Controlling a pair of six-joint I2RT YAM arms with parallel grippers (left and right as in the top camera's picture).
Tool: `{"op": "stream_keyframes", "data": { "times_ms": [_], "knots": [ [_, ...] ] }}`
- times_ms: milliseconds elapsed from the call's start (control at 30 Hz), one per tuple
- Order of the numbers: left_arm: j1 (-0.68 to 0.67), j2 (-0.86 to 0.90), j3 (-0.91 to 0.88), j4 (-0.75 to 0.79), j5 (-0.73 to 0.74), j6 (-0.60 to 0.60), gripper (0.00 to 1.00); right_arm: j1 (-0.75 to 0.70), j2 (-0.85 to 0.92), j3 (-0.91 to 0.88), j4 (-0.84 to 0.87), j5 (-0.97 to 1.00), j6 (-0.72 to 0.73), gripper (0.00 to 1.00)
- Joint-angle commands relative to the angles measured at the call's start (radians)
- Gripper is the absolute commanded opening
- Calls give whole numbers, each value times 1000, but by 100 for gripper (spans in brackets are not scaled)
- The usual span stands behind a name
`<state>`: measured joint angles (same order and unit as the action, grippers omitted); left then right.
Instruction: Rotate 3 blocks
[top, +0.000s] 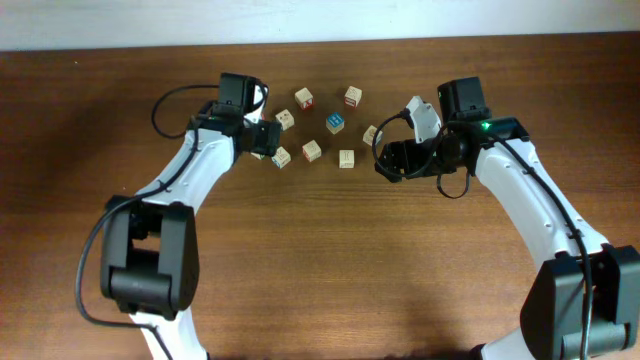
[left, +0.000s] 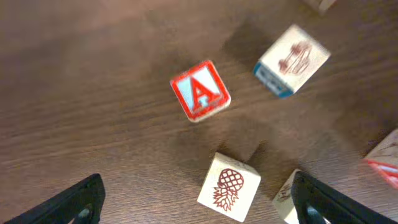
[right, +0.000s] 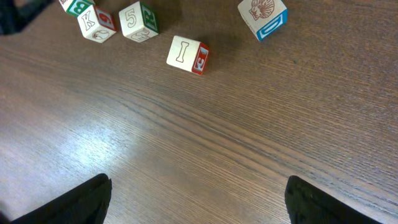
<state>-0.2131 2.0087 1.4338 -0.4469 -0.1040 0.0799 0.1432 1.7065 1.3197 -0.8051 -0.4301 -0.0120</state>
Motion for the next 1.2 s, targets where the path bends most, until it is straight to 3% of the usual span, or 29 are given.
{"op": "stream_keyframes", "data": {
  "times_ms": [0,100,167,267,333,567,667,833,1000,1167],
  "knots": [
    [2,54,16,4,14,27,88,2,6,18,-7,5,-7,89],
    [2,70,16,9,19,27,79,2,6,18,-7,5,-7,89],
    [2,80,16,8,46,27,63,2,6,18,-6,5,-7,89],
    [2,105,16,-1,61,23,63,2,6,18,-6,5,-7,89],
    [2,113,16,-7,60,23,57,2,6,18,-6,5,-7,89],
    [2,111,18,-11,60,18,23,2,6,18,0,5,-6,89],
    [2,93,24,-13,60,-31,21,2,6,18,1,5,-6,89],
    [2,-25,63,-122,56,-80,30,2,6,18,5,5,-6,89],
    [0,-224,85,-409,65,-359,34,2,6,18,8,5,-6,89],
    [-45,-251,56,-625,131,-386,35,2,6,18,10,5,-6,89]
  ]
}}
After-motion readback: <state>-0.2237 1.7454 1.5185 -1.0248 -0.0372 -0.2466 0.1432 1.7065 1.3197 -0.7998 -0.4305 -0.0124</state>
